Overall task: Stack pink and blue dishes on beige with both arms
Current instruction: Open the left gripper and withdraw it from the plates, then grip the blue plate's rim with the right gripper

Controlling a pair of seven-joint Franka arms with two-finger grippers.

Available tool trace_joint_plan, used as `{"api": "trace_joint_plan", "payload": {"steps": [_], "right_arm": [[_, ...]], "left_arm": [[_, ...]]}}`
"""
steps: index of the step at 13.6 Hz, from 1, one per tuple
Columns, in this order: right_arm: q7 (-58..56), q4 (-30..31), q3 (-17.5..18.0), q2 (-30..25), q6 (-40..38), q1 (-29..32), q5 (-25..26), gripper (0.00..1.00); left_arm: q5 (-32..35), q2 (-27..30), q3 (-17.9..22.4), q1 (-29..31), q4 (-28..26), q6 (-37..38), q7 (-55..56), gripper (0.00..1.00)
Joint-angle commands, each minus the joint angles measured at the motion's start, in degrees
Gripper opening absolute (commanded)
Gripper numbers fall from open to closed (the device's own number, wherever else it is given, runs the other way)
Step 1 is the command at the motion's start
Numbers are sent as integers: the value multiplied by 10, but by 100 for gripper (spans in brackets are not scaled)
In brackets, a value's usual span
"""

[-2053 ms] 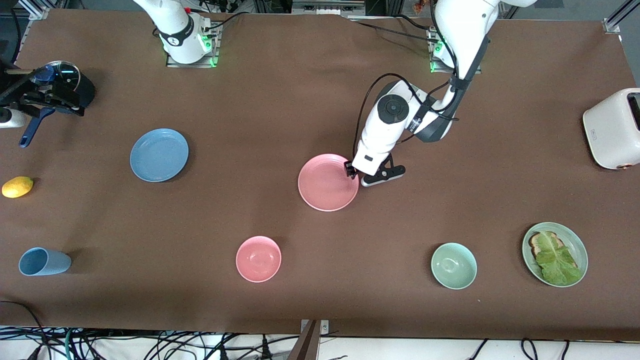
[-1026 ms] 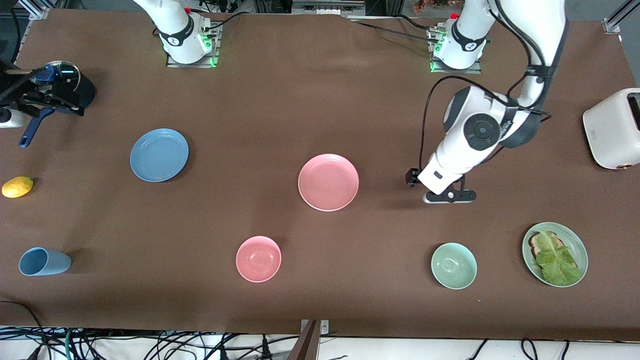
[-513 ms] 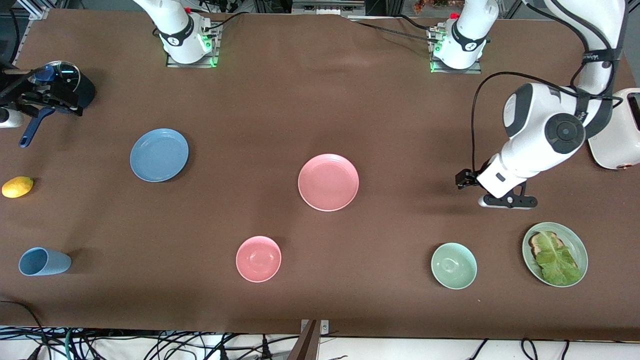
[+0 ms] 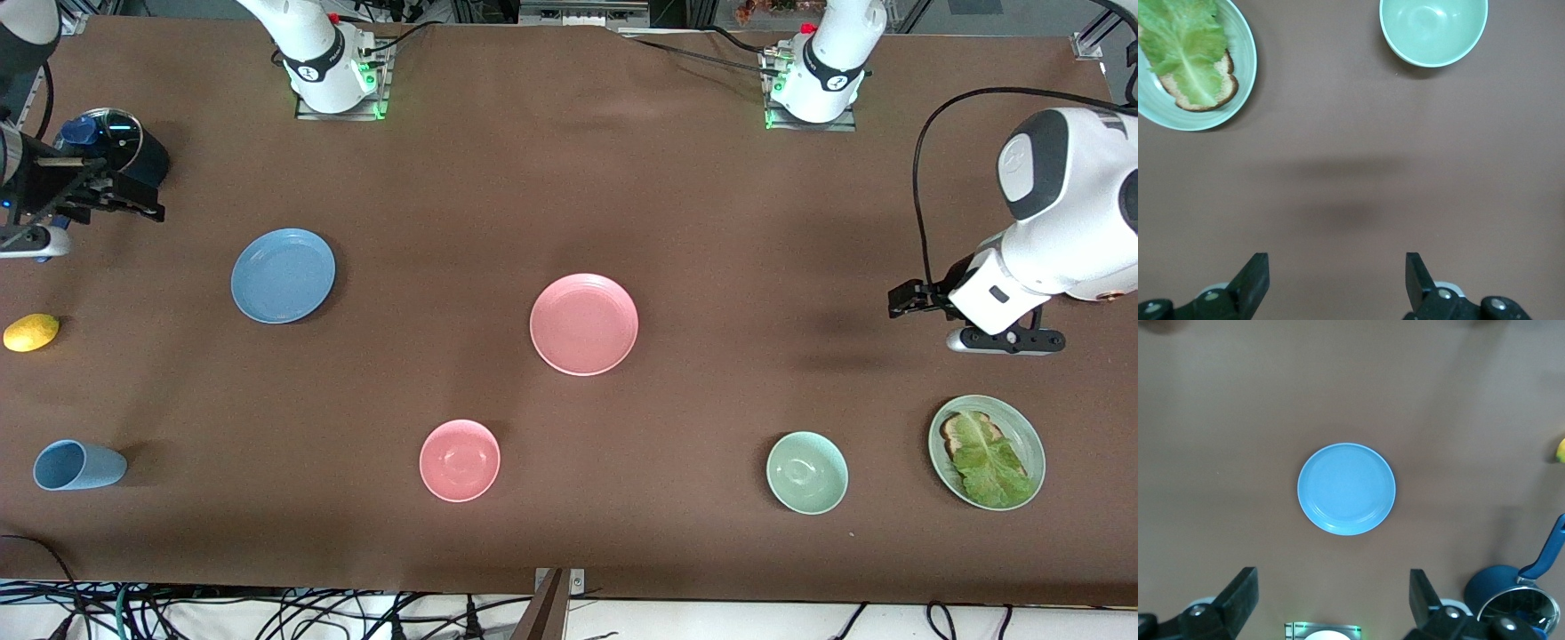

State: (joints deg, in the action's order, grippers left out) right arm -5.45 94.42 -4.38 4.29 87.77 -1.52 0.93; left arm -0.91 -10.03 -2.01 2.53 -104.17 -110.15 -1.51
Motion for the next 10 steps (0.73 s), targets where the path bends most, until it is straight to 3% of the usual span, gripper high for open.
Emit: {"api": "trace_joint_plan", "payload": {"steps": [1,3,6,8,10], "right_arm": [[3,8,-11,42,6,6,-1,100],[4,43,-23,56,42,11,0,100],[4,145,-54,49,159,13,-3,100],[4,208,-73,49,237,13,-4,100],[4,261,-86,54,290,13,-43,100]], "left_arm": [[20,0,-10,11,61,68,-6,92],[18,2,-10,22,86,93,-6,99],[18,11,-9,21,132,149,-2,100],[18,31,-10,21,133,158,-2,100],[18,51,-11,19,134,172,4,100]]}}
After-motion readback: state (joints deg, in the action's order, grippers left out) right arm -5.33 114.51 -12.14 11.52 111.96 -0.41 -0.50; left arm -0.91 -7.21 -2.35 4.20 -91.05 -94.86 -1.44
